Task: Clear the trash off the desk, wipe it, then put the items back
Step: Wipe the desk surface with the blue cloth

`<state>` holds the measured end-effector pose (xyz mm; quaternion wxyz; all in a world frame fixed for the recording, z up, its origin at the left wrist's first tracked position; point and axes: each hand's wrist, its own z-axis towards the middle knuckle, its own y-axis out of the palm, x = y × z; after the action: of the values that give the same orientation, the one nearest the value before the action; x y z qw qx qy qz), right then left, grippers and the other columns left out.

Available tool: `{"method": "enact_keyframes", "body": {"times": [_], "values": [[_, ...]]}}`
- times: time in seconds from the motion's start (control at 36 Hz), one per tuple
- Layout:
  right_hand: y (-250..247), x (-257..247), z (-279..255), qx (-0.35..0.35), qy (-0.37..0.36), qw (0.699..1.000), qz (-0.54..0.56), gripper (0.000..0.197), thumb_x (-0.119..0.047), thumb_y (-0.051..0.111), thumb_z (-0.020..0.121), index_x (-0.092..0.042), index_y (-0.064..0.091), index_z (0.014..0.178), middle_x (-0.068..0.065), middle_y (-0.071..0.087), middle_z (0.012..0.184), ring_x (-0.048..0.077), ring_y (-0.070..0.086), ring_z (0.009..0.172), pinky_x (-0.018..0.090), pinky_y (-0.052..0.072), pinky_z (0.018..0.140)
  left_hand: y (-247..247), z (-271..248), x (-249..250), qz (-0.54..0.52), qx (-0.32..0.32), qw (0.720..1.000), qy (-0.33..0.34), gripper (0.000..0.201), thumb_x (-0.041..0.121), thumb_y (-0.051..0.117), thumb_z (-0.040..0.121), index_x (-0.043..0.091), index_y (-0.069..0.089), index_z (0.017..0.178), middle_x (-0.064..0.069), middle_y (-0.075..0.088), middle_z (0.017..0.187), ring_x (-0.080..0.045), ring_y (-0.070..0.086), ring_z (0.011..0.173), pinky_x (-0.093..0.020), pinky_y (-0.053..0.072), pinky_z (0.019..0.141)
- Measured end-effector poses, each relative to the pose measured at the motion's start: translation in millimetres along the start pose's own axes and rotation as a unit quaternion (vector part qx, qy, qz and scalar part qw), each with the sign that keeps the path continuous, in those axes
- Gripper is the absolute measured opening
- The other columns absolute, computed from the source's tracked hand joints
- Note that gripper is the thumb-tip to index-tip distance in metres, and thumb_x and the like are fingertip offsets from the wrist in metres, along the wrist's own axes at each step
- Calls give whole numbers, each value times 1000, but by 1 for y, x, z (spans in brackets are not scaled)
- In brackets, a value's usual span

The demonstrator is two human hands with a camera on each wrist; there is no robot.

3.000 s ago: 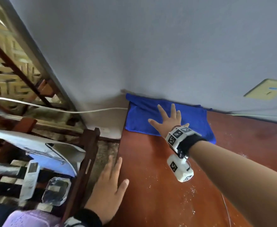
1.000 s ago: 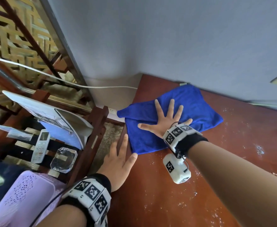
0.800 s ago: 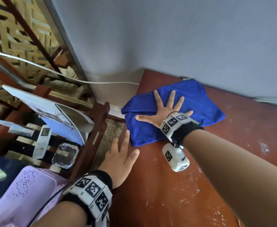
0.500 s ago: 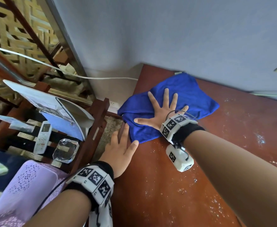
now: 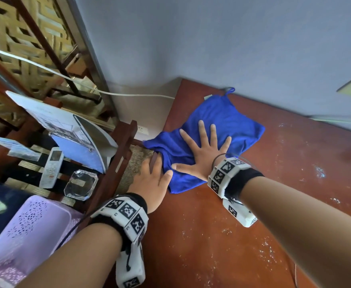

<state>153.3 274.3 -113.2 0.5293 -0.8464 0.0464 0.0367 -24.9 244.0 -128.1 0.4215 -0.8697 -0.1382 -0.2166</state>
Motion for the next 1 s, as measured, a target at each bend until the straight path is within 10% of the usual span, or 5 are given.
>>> {"method": "enact_keyframes", "body": {"times": [0.25, 0.44, 0.61, 0.81, 1.0], "values": [[-1, 14, -20, -40, -65, 996, -44, 102, -87, 43, 63, -58, -22, 136, -6, -40, 149, 30, -38, 135, 69, -18, 103, 1, 3, 0, -17, 6, 999, -27, 64, 55, 25, 96, 30, 4, 151, -5, 4, 155, -38, 33, 133, -44, 30, 110], [1, -23, -15, 23, 107, 985, 136, 62, -54, 25, 96, -45, -11, 146, -5, -29, 154, 22, -26, 142, 59, -15, 110, -2, -2, 4, -23, 21, 999, -8, 64, 44, 28, 99, 18, 5, 153, -8, 1, 158, -35, 23, 140, -45, 29, 109], [9, -38, -5, -2, 145, 983, 108, 70, -64, 23, 91, -45, -19, 144, -1, -39, 149, 31, -34, 138, 66, -17, 104, 1, 3, -4, 9, 3, 1000, -9, 86, 71, -6, 81, 24, 12, 150, -8, 2, 155, -31, 28, 137, -42, 36, 105], [11, -37, -8, 6, 130, 987, 93, 76, -73, 28, 84, -52, -15, 142, 0, -40, 149, 33, -36, 136, 68, -17, 103, -3, -3, 3, -52, 21, 998, 0, 60, 37, 33, 100, 20, 9, 152, -8, 5, 157, -33, 24, 140, -45, 29, 112], [9, -35, -11, -2, 118, 990, 82, 78, -76, 28, 82, -52, -16, 142, 0, -42, 148, 34, -36, 136, 69, -15, 103, -6, -6, -3, -23, -3, 999, -23, 63, 50, 34, 96, 36, 4, 151, 1, -4, 158, -34, 23, 140, -48, 26, 112]]}}
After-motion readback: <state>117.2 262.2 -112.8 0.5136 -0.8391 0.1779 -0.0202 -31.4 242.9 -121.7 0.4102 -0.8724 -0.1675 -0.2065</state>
